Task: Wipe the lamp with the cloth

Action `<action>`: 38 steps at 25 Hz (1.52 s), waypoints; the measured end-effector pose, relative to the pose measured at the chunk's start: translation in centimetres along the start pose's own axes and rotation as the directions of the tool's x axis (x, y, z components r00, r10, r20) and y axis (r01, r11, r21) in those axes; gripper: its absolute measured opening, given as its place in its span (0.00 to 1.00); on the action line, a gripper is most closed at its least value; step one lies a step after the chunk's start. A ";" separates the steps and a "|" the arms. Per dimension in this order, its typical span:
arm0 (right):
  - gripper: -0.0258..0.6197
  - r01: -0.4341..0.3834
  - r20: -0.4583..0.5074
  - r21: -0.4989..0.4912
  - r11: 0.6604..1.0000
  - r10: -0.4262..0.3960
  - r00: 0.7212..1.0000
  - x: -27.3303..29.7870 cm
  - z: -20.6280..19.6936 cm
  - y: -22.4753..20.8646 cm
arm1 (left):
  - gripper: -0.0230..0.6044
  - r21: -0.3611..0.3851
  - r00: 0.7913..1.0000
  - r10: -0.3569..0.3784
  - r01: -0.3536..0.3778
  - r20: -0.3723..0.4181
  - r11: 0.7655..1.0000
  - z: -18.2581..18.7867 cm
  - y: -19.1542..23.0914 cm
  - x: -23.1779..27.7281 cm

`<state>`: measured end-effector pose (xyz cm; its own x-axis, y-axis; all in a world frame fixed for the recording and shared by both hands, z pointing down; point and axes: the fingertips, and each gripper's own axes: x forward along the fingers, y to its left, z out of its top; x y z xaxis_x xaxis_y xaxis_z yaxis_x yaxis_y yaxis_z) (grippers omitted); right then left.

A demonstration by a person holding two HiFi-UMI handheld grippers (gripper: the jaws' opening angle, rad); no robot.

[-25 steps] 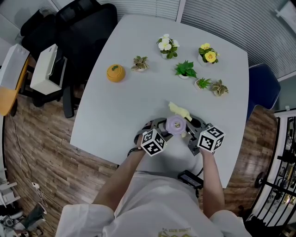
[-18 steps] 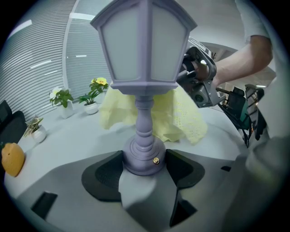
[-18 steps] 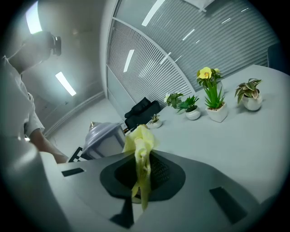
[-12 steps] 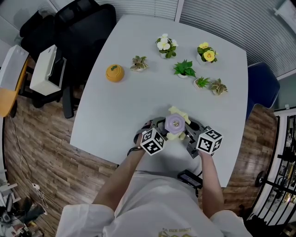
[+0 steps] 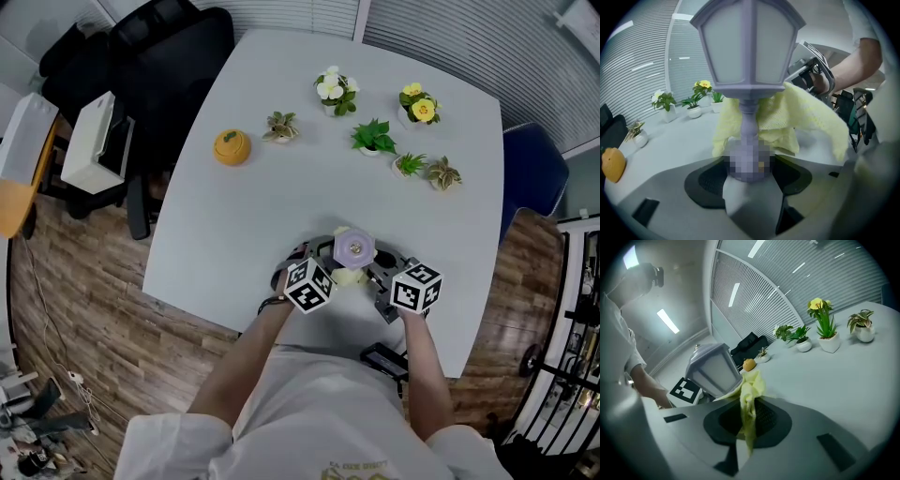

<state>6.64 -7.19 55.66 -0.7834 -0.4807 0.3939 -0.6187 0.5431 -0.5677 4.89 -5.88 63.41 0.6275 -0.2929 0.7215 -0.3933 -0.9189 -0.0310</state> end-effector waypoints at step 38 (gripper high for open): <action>0.08 0.188 -0.194 -0.299 0.936 -0.252 0.948 1.7 -3.1 -2.9 | 0.52 0.000 1.000 0.000 0.000 0.000 1.000 -0.1 0.0 0.1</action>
<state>6.88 -7.45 60.17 -0.5982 -0.4590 0.6569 -0.7435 0.6237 -0.2412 4.93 -5.86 63.52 0.6272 -0.2928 0.7217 -0.3935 -0.9188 -0.0308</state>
